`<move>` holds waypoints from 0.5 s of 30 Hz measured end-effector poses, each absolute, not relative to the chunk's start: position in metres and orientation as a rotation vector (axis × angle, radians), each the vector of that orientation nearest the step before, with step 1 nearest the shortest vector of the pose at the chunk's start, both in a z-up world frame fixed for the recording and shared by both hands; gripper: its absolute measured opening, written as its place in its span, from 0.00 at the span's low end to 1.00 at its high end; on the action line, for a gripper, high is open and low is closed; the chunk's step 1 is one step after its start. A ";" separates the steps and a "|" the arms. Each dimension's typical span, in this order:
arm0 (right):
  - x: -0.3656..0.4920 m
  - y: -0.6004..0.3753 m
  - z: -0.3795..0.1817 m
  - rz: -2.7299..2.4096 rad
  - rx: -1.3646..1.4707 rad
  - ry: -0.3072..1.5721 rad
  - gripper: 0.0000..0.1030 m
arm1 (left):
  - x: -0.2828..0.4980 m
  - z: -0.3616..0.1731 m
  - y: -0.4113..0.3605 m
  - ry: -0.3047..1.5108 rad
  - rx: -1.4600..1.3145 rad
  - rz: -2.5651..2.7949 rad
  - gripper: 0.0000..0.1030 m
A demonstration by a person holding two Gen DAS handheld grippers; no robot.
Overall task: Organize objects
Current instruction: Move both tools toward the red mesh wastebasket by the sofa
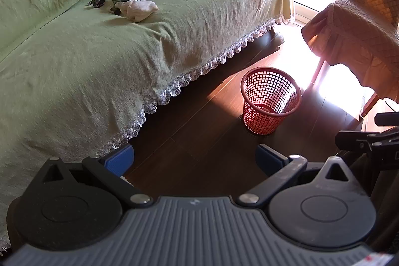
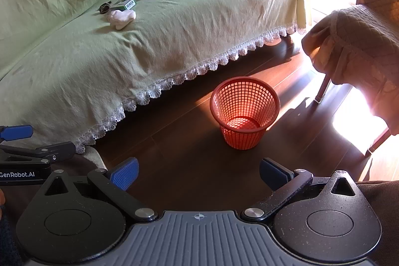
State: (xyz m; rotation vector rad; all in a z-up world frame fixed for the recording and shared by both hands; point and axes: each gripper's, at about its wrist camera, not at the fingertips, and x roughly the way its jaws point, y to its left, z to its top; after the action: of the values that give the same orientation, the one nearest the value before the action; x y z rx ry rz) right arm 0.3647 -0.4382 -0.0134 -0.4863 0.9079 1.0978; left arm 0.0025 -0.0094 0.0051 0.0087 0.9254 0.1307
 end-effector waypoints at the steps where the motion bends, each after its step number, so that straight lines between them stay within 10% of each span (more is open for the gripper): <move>1: 0.364 -0.438 -0.013 1.099 -0.486 0.906 0.98 | 0.003 0.005 -0.009 0.926 0.008 0.132 0.99; 15: 0.374 -0.441 0.005 1.105 -0.471 0.858 0.98 | 0.013 0.018 -0.009 0.890 0.009 0.166 0.99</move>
State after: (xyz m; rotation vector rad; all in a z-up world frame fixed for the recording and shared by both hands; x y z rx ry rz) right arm 0.3739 -0.4405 0.0053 -0.4707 0.8581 1.1045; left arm 0.0130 -0.0095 0.0180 0.0087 0.8901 0.1660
